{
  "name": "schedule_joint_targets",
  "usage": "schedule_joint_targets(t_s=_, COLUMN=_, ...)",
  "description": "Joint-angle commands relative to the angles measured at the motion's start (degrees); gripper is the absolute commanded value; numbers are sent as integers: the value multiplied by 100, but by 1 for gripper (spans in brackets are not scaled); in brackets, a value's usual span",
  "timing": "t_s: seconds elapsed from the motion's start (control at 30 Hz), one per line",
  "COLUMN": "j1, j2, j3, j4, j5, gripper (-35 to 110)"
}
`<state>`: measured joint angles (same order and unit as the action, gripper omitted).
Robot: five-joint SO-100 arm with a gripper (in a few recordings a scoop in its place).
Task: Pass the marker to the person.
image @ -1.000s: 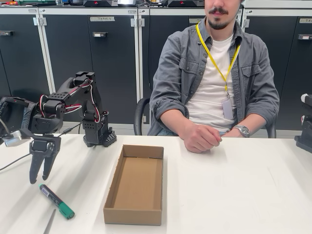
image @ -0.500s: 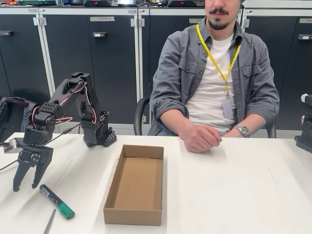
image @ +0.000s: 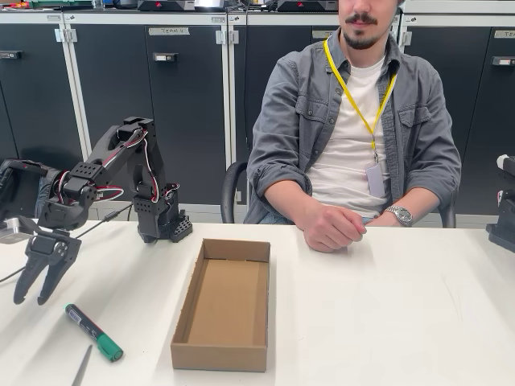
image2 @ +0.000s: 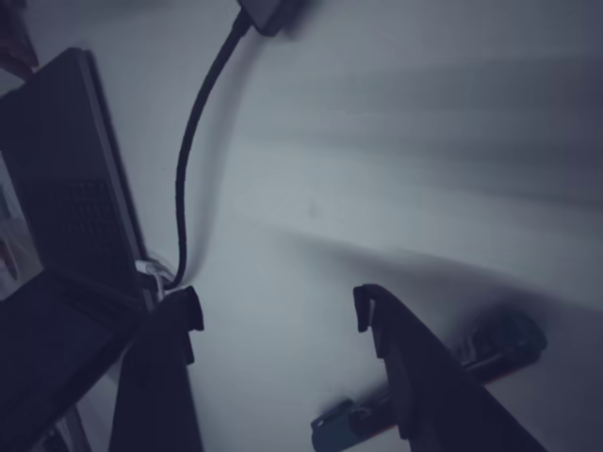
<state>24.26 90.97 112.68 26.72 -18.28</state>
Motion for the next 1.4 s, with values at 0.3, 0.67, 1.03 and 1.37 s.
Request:
schedule_joint_targets(t_s=0.3, j1=-229, j2=272, j3=229, j4=-562, j5=-580, gripper=36)
schedule_joint_targets(t_s=0.67, j1=-325, j2=35, j3=9, j4=-2021, j5=-1362, gripper=37)
schedule_joint_targets(t_s=1.03, j1=-545, j2=0, j3=-1327, j4=2698, j5=756, gripper=36)
schedule_joint_targets(t_s=1.37, j1=-580, j2=-404, j3=-1134, j4=3568, j5=2153, gripper=36)
